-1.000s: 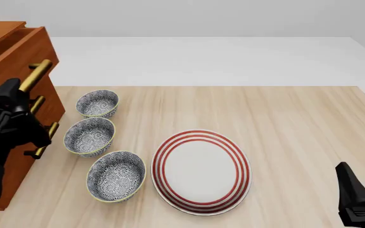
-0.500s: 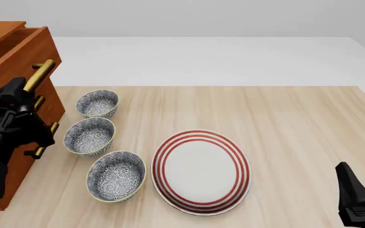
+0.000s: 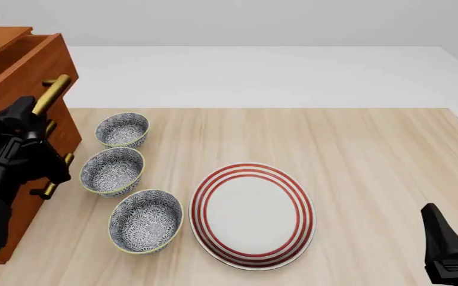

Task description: Open the top drawer of the cabinet.

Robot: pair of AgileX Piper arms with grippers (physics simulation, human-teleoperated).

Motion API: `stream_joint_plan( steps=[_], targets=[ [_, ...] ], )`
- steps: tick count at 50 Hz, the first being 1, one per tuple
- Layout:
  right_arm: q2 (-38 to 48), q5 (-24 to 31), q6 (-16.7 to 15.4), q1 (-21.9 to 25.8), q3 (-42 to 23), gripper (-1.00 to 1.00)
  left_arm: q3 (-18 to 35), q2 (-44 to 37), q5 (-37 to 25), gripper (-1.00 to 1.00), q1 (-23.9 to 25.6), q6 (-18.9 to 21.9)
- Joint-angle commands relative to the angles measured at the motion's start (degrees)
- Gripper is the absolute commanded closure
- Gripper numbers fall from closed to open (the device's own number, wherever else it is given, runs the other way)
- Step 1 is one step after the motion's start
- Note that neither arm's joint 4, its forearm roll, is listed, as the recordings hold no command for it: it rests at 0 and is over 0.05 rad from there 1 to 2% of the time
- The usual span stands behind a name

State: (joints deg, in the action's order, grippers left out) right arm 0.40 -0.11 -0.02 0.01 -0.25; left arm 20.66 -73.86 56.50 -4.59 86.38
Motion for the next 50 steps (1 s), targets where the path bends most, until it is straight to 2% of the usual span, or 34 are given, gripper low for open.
stream_joint_plan(
  steps=[1, 33, 34, 42, 50],
  targets=[
    [0.0, 0.0, 0.0, 0.0, 0.0, -1.00, 1.0, -4.1, -3.4, 1.00, 2.5, 0.3],
    [0.0, 0.0, 0.0, 0.0, 0.0, -1.00, 1.0, -3.7, -4.1, 1.00, 2.9, 0.7],
    [0.0, 0.0, 0.0, 0.0, 0.0, -1.00, 0.8, -2.8, -4.9, -1.00, 3.3, 0.4],
    [0.0, 0.0, 0.0, 0.0, 0.0, -1.00, -0.3, -1.4, -4.2, -1.00, 2.8, 1.3],
    [0.0, 0.0, 0.0, 0.0, 0.0, -1.00, -3.1, 4.1, -7.5, -1.00, 2.7, 1.4]
  ],
)
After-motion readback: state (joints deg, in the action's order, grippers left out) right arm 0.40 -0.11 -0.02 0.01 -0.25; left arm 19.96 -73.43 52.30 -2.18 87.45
